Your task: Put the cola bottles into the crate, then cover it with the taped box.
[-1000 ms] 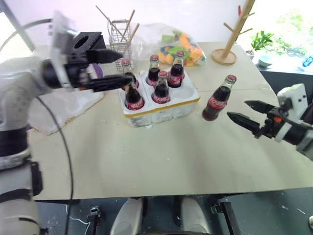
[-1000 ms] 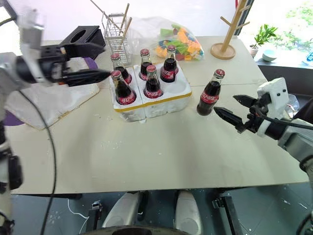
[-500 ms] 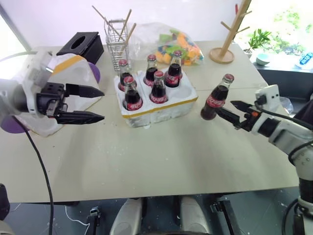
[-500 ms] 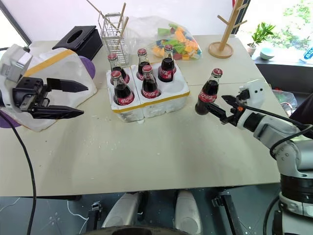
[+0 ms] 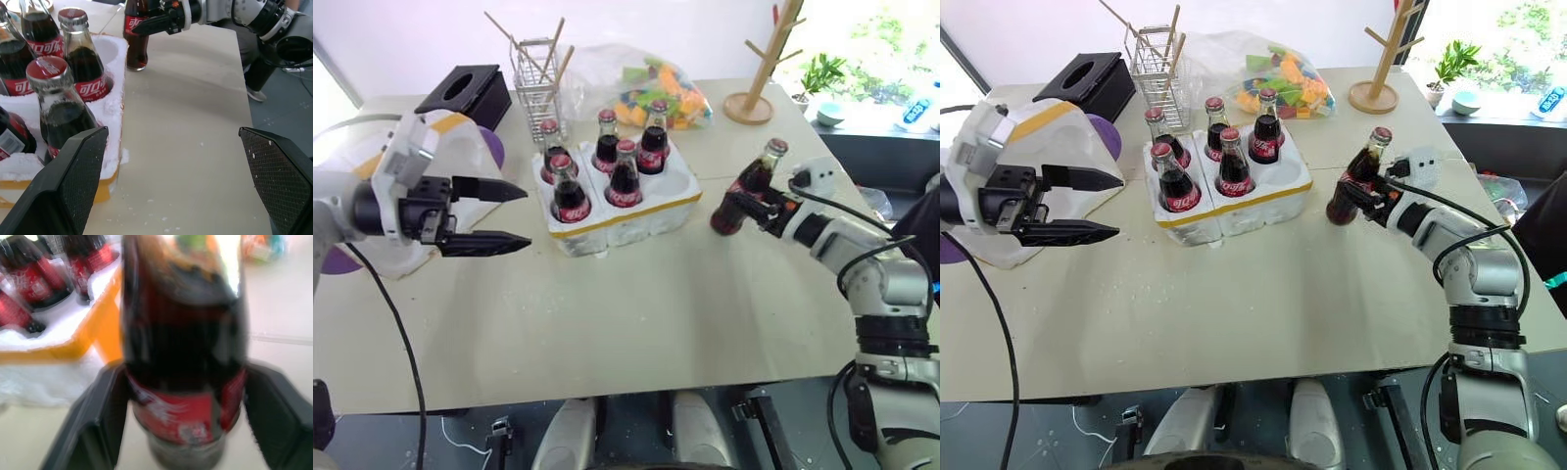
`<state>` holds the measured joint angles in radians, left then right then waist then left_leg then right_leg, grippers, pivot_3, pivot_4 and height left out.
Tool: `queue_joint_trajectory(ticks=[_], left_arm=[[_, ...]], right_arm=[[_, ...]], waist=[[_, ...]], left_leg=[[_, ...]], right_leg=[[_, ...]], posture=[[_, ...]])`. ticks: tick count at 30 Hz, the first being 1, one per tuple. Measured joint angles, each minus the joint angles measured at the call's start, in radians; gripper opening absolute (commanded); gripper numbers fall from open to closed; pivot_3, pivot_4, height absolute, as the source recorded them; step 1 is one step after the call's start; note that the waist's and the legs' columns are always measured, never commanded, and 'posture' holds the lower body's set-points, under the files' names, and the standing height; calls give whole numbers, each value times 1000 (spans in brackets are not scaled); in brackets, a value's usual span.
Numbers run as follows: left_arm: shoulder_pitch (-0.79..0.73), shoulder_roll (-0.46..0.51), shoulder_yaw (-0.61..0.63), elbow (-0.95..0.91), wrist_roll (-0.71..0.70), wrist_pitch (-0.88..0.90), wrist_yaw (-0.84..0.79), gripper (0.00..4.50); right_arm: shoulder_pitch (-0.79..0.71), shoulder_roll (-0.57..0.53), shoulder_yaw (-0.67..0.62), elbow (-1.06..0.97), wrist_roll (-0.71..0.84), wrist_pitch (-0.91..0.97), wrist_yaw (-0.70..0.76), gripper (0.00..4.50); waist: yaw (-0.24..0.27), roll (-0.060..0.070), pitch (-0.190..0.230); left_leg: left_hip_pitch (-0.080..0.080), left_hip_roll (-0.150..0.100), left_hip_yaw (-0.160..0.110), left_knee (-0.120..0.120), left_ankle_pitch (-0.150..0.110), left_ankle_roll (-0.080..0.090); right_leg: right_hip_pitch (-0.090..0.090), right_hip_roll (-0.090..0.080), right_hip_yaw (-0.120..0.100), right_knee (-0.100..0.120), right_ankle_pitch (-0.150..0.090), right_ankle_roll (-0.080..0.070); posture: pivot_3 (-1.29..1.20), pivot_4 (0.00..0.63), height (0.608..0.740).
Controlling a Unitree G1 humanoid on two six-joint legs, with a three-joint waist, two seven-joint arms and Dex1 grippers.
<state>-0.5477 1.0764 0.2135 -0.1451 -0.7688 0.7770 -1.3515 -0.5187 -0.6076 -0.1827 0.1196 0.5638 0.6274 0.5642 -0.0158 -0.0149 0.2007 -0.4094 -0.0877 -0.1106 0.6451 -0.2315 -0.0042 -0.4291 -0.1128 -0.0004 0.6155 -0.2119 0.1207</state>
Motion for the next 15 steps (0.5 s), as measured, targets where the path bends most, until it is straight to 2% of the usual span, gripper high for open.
queue_joint_trajectory(ticks=[5,11,15], left_arm=[[37,1,32,-27,-16,3,28,4500],[73,2,85,-32,-30,9,69,4500],[83,1,89,-36,-30,7,88,4500]], right_arm=[[-10,-1,-23,-98,49,40,23,2693],[-208,-2,-45,-210,141,106,41,2693],[-282,40,31,-212,141,107,69,2693]], waist=[[-3,9,5],[-4,11,7],[-3,11,7]], left_leg=[[0,0,1,0,0,0],[0,0,1,-1,0,0],[0,0,1,0,0,0]], right_leg=[[-2,0,1,2,0,0],[-3,1,2,4,0,0],[-3,0,2,3,0,0]], posture=[[0,150,740],[0,150,740],[0,150,740]])
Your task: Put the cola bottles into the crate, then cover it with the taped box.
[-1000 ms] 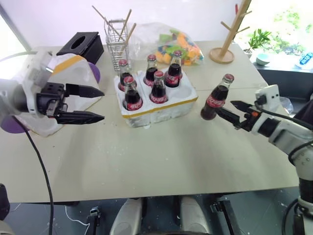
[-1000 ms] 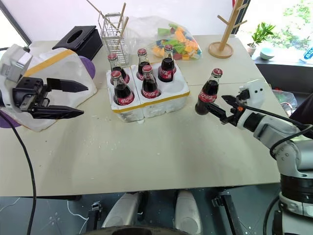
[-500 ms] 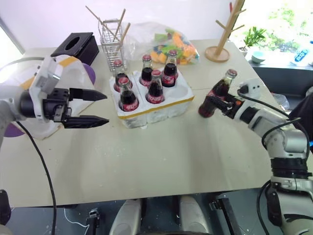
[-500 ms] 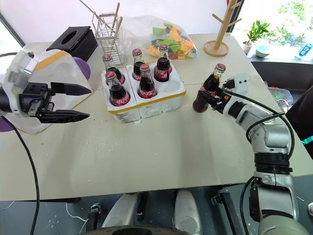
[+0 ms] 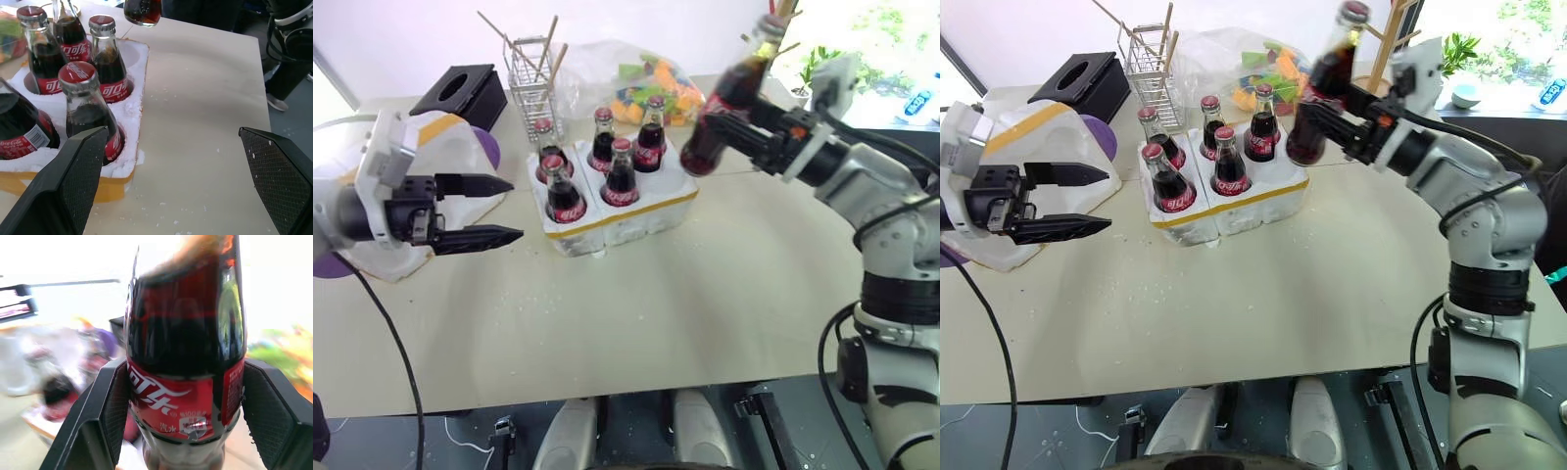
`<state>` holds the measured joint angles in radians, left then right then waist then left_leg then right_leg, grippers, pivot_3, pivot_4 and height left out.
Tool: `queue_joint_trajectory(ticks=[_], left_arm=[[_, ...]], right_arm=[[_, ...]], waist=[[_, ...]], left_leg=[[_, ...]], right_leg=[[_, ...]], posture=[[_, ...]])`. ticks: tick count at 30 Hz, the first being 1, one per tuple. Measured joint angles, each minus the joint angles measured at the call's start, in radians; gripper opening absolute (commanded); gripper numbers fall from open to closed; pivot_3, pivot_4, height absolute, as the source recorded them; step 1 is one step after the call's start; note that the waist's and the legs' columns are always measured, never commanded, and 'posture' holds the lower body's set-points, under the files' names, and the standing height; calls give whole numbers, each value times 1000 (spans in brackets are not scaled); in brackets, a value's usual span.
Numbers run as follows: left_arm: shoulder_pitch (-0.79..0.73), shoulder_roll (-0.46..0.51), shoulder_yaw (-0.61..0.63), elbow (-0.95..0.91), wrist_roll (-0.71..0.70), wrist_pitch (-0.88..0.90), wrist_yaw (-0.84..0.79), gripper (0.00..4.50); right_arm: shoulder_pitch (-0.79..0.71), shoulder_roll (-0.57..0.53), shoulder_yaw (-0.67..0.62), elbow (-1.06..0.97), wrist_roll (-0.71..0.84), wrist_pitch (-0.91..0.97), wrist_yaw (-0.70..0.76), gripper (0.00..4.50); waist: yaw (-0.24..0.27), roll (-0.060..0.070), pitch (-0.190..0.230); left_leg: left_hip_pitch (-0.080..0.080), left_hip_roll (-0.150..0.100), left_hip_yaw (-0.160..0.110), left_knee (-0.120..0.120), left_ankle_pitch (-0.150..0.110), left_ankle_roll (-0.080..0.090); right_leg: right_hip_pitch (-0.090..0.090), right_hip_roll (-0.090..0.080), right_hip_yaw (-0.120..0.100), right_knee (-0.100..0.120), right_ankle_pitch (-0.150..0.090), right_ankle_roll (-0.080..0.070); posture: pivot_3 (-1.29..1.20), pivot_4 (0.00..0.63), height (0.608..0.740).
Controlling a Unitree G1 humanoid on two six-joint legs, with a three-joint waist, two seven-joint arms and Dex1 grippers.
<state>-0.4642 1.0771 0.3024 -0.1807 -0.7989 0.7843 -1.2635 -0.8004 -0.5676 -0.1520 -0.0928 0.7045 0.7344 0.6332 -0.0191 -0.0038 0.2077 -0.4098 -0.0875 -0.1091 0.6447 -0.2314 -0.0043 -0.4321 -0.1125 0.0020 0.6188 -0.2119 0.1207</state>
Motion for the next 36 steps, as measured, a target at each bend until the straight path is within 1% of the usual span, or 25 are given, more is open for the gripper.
queue_joint_trajectory(ticks=[2,5,14,17,21,23,25,27,30,33,36], left_arm=[[5,-2,4,-12,-2,0,9,4500],[28,-16,14,-40,-19,0,29,4500],[51,-18,47,-64,-41,1,73,4500],[58,-18,47,-65,-41,1,83,4500],[64,-18,48,-68,-43,0,88,4500],[68,-18,48,-70,-43,-2,88,4500],[69,-18,47,-70,-42,-5,87,4500],[77,-18,48,-70,-39,-10,85,4500],[119,-4,47,-34,-8,-34,64,4500],[181,90,80,85,57,-72,2,4500],[233,224,150,261,139,-134,-102,4500]], right_arm=[[-6,18,50,27,-27,-8,13,2693],[-26,55,113,143,-105,-46,15,2693],[-68,135,122,297,-184,-129,23,2693],[-72,142,132,337,-220,-142,25,2693],[-62,140,180,352,-285,-153,46,2693],[-50,141,183,351,-297,-154,48,3747],[-32,144,183,332,-297,-146,54,4452],[-14,145,184,299,-297,-134,58,4452],[15,109,177,205,-285,-95,70,4452],[55,-13,115,73,-227,-16,114,4452],[82,-164,10,-46,-138,70,178,4452]], waist=[[2,0,0],[6,0,0],[-2,0,0],[-1,0,0],[-1,0,0],[-1,0,0],[0,0,0],[0,0,0],[0,0,0],[2,0,0],[3,0,0]], left_leg=[[0,0,0,0,0,0],[0,-1,0,1,0,-1],[0,-1,0,-1,1,-1],[0,-1,0,-2,1,-3],[0,-1,0,-2,2,-3],[0,-1,0,-2,2,-3],[0,-1,0,-2,2,-3],[0,-1,0,-2,2,-3],[0,-1,0,-2,2,-3],[0,-1,0,-2,2,-3],[0,-1,0,-3,2,-3]], right_leg=[[0,0,0,0,0,0],[0,-1,0,0,0,0],[-1,-1,0,1,0,0],[-2,0,0,2,0,0],[-2,-1,0,2,0,0],[-2,-1,0,2,0,0],[-2,-1,0,2,0,0],[-2,-1,0,3,0,0],[-3,-1,0,4,0,0],[-4,0,0,4,0,-1],[-3,-1,0,3,0,-1]], posture=[[0,150,740],[0,150,740],[0,150,740],[0,150,740],[0,150,740],[0,150,740],[0,150,740],[0,150,740],[0,150,740],[0,150,740],[0,150,740]])
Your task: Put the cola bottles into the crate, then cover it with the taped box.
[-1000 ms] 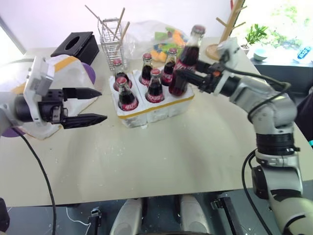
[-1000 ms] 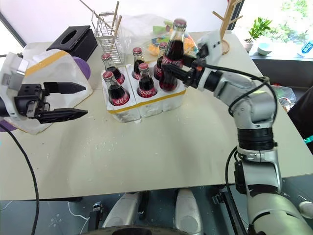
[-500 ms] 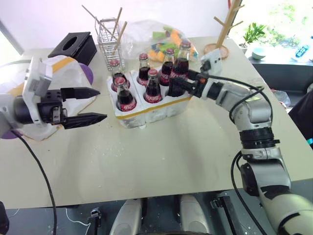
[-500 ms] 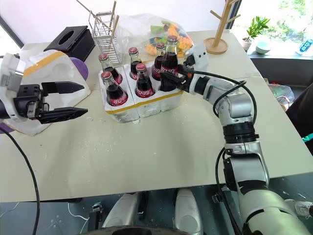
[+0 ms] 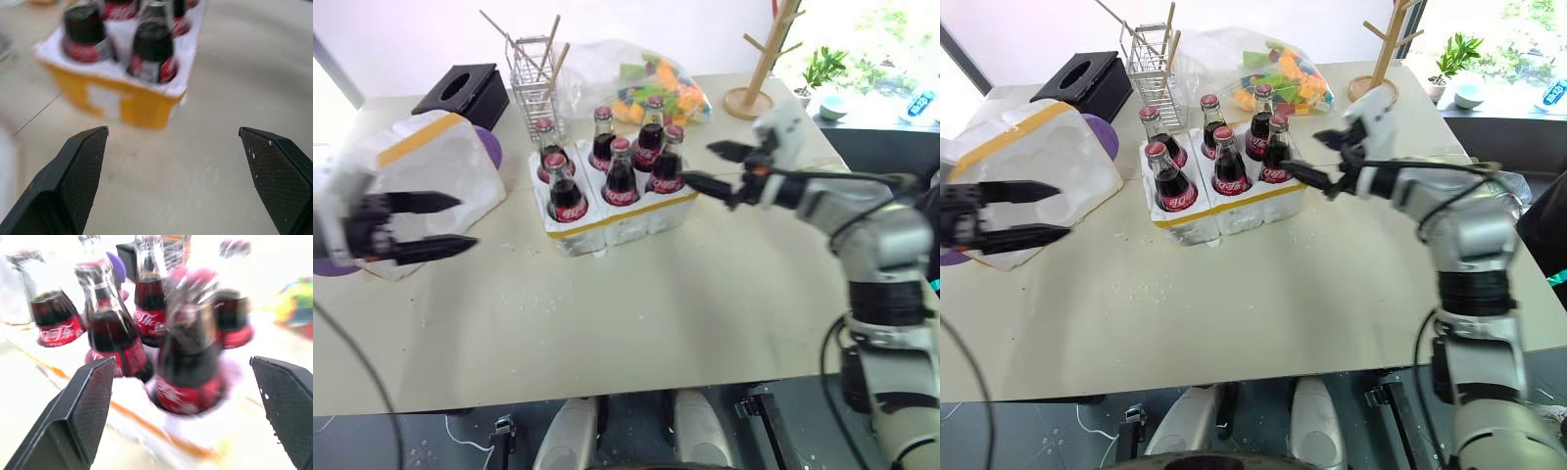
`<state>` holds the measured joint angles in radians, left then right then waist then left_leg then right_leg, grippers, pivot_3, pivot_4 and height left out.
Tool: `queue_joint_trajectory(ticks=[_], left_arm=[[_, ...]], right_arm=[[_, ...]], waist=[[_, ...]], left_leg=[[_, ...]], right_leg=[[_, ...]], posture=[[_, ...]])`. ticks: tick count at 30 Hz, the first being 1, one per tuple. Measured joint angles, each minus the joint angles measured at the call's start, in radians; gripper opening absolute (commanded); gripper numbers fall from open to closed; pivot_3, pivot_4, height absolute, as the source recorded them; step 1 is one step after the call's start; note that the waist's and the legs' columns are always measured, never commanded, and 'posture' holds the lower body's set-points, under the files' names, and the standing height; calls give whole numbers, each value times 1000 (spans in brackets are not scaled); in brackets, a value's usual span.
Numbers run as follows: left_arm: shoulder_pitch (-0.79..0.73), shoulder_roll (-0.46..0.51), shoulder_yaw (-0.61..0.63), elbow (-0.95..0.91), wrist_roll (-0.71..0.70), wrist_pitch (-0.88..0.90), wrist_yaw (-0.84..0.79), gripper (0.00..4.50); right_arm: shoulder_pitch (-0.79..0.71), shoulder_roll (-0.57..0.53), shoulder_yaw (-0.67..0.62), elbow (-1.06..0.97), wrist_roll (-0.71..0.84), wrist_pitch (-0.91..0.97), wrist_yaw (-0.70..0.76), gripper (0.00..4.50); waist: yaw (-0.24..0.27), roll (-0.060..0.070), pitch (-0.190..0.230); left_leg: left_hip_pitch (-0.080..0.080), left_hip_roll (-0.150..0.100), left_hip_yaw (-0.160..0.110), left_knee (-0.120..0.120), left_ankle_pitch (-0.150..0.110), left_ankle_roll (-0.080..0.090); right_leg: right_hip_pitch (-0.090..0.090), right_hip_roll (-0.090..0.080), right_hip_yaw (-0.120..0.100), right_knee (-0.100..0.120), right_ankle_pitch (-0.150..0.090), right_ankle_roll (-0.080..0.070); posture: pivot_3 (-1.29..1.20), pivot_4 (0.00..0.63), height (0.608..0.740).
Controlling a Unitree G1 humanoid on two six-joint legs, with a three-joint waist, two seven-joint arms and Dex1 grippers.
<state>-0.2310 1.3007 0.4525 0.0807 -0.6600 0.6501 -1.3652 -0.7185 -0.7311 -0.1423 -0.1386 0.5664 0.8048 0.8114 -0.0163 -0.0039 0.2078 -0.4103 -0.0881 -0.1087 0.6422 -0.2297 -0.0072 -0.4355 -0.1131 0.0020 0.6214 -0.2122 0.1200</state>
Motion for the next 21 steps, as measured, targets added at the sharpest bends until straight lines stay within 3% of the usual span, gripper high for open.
queue_joint_trajectory(ticks=[6,12,17,21], left_arm=[[74,239,40,479,226,-265,-191,4500],[46,372,-96,757,303,-453,-245,4500],[-195,361,-282,845,436,-545,-245,4500],[-542,218,-486,965,659,-587,-240,4500]], right_arm=[[110,-177,-165,-143,188,163,100,4452],[129,-186,-144,-167,202,169,77,4452],[103,-160,-117,-150,202,167,45,4452],[101,-158,-113,-152,206,170,36,4452]], waist=[[-5,-1,-1],[0,-1,-1],[5,-1,-1],[8,-2,-1]], left_leg=[[1,2,3,-3,0,0],[1,2,5,-3,0,0],[-1,1,6,-4,0,0],[0,0,11,-3,0,1]], right_leg=[[1,0,0,-3,-2,-3],[0,-5,0,-5,-2,-3],[-1,-4,-2,-5,0,1],[0,-4,-2,-1,0,2]], posture=[[0,150,740],[0,150,740],[0,150,740],[0,150,740]])
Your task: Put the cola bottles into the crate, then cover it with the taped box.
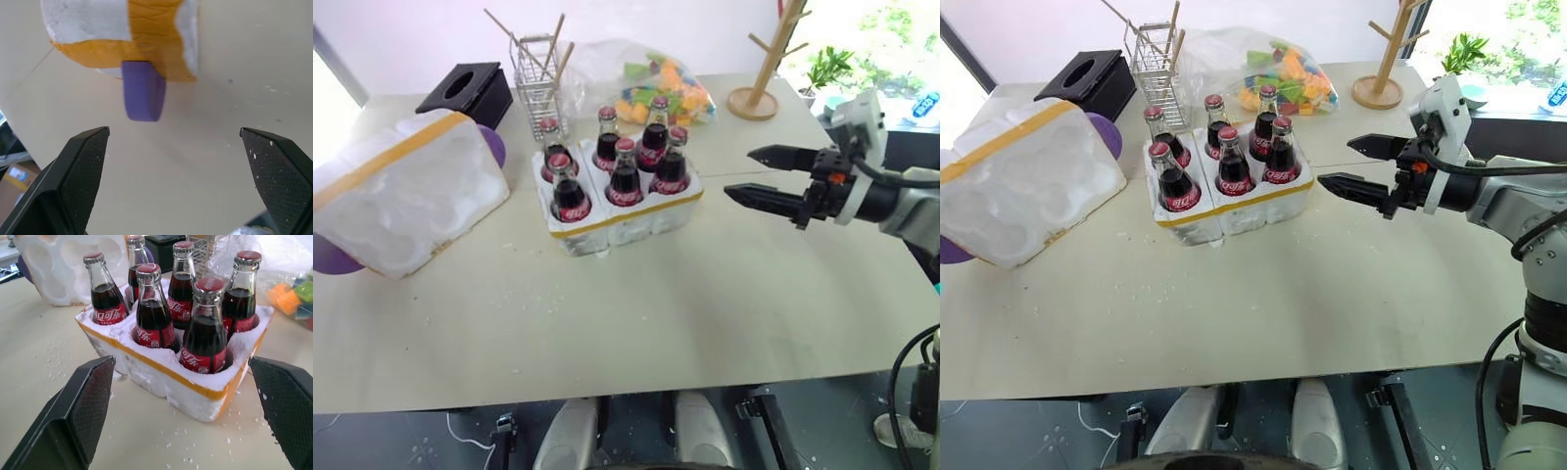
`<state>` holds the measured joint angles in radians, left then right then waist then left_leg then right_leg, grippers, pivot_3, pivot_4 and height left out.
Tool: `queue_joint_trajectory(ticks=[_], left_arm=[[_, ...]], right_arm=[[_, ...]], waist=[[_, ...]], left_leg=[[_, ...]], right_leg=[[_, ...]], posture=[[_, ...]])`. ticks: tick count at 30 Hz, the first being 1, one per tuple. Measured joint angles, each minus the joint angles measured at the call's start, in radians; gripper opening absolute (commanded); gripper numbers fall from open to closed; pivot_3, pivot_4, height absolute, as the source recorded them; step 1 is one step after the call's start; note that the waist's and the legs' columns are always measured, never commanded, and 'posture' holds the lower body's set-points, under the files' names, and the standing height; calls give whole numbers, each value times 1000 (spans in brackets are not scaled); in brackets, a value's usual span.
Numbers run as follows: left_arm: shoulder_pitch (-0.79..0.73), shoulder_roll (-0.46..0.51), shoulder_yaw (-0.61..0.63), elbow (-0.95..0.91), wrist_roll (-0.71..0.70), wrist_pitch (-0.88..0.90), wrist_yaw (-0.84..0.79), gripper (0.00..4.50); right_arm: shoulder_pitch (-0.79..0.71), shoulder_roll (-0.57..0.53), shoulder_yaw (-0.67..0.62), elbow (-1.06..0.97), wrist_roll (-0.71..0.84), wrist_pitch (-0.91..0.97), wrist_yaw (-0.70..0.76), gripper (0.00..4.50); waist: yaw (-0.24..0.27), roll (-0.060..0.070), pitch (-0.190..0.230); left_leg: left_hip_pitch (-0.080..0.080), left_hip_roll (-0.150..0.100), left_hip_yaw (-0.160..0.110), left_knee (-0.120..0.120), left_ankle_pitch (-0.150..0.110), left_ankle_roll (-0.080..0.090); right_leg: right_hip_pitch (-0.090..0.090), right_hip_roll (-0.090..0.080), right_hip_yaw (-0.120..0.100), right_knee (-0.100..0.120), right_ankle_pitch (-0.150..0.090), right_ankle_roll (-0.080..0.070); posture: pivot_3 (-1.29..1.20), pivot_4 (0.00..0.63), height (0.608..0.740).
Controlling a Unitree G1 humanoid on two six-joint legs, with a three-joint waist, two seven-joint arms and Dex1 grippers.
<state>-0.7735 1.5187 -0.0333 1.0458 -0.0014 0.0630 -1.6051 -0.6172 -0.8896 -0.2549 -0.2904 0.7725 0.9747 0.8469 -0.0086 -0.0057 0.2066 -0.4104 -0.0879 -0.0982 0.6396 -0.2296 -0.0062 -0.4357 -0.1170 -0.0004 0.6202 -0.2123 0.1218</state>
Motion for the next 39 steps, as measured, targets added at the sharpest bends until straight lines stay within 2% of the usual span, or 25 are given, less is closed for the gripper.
queue_joint_trajectory(ticks=[5,14,21,28,36,39], left_arm=[[-225,-120,-144,141,194,-33,58,4500],[-381,-198,-187,263,336,-50,173,4500],[-443,-223,-190,274,377,-49,129,4500],[-526,-202,-191,273,410,-50,37,4500],[-563,-178,-209,273,456,-43,23,4500],[-561,-180,-210,274,472,-46,79,4500]], right_arm=[[2,-8,-12,-6,13,7,-18,4452],[51,-26,-64,-68,73,53,-73,4452],[76,-29,-107,-113,116,79,-134,4452],[107,-24,-111,-142,145,79,-182,4452],[140,-20,-110,-141,145,46,-204,4452],[143,-20,-110,-140,145,40,-205,4452]], waist=[[-8,-9,0],[4,-9,0],[16,-9,0],[11,-10,0],[-6,-10,0],[-7,-10,0]], left_leg=[[0,0,1,7,-1,2],[0,0,-4,9,-2,3],[0,0,-5,9,-2,2],[-1,0,-5,9,-2,2],[-1,0,-5,9,-2,3],[-1,0,-5,9,-2,3]], right_leg=[[0,0,1,6,0,1],[1,-1,0,9,-3,5],[1,-1,0,8,-3,5],[0,-1,0,7,-3,4],[0,-1,0,8,-4,5],[0,-1,0,8,-4,5]], posture=[[0,150,740],[0,150,740],[0,150,740],[0,150,740],[0,150,740],[0,150,740]])
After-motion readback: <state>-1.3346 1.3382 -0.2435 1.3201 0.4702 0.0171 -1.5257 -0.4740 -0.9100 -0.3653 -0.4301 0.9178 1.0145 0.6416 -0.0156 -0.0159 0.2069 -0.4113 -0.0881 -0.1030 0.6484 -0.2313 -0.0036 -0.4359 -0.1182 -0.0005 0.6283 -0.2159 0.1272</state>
